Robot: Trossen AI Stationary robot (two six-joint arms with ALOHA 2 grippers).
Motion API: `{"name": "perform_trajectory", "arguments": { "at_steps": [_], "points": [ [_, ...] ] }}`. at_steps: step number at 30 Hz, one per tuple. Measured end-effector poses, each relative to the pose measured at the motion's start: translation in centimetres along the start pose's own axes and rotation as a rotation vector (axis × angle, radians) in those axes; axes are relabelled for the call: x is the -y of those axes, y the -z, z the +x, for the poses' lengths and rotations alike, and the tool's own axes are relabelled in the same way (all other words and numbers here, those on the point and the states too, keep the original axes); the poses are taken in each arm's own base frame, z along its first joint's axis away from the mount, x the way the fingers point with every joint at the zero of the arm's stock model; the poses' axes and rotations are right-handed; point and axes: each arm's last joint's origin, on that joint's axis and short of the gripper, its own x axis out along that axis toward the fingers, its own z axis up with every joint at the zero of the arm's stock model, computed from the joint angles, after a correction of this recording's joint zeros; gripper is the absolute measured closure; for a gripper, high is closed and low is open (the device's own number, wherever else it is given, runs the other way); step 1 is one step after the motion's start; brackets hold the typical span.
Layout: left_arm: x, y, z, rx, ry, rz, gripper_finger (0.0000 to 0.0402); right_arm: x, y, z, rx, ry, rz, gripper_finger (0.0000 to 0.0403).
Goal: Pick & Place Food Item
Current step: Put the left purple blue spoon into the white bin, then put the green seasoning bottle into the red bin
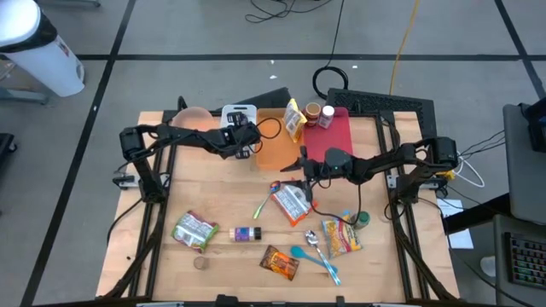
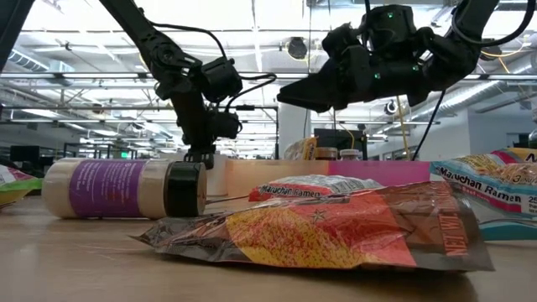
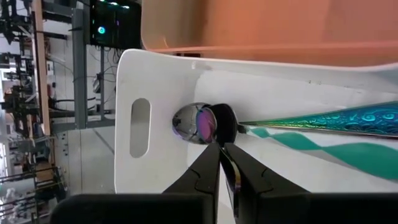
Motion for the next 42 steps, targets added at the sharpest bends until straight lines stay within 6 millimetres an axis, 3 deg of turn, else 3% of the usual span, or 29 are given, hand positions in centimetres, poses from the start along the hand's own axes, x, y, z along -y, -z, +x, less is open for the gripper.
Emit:
{"name": "perform_trajectory", "arguments": {
  "at_steps": [8,13,17,21,26,33,39,42],
  "points": [
    [0.2,0.0,-0.1,-0.008,0.010,0.037,0.0364,0.0,0.0,0.0,-0.003,-0.001,0.001,0.0232],
    [-0.1,0.0,-0.5,0.000,0.000,0.031,0.0304,0.0,0.1,0.0,-0.008,-0.001,0.002,0.0232],
    [-1.1,-0.1,-2.0,0.037,-0.017,0.008,0.0251,0.0,0.1,0.0,-0.010,-0.002,0.002,0.0232],
    [-2.7,-0.6,-5.3,0.139,-0.052,-0.039,0.0213,0.0,0.1,0.0,-0.015,-0.001,-0.001,0.0232],
    [-4.9,-0.5,-11.2,0.315,-0.099,-0.123,0.0189,0.0,0.2,0.0,-0.021,-0.001,-0.037,0.0232],
    [-7.9,1.9,-19.4,0.587,-0.105,-0.360,0.0190,1.0,0.3,-0.2,-0.026,0.032,-0.059,0.0232],
    [-9.8,5.0,-24.5,0.843,0.084,-0.666,0.0199,2.2,0.5,-0.6,-0.032,0.072,-0.052,0.0232],
    [-10.2,6.7,-26.4,0.973,0.267,-0.709,0.0198,2.5,0.4,-0.6,-0.025,0.083,-0.053,0.0232]
  ]
}}
